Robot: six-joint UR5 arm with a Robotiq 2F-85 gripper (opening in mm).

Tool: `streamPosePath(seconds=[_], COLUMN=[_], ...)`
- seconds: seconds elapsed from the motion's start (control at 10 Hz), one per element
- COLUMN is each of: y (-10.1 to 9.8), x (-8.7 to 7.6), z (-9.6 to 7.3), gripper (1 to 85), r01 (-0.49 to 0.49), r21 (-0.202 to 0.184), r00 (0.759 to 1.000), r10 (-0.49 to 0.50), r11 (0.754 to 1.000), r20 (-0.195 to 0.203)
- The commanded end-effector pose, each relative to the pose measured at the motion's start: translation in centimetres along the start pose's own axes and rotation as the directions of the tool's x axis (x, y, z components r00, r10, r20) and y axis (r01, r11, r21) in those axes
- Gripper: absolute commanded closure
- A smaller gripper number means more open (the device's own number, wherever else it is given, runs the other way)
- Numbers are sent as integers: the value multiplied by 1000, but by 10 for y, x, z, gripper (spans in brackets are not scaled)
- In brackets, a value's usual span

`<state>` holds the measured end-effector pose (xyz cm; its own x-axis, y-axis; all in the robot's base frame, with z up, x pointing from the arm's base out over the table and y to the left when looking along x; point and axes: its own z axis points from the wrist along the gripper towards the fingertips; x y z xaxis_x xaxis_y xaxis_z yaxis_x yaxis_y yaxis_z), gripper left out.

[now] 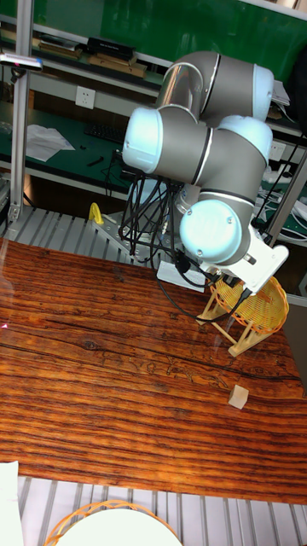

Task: Put the dish on the dish rack

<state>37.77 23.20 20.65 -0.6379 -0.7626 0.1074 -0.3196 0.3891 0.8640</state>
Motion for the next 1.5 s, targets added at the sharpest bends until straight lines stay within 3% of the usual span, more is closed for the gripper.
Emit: streamPosePath(seconds=[0.0,1.4], y=[-2,-23], x=[-2,8], z=[0,-8], gripper=[847,847], r01=[6,17], r21=[-11,-54], r00=[1000,1000], r10=[-5,-16], r11=[1000,998], r20=[11,15])
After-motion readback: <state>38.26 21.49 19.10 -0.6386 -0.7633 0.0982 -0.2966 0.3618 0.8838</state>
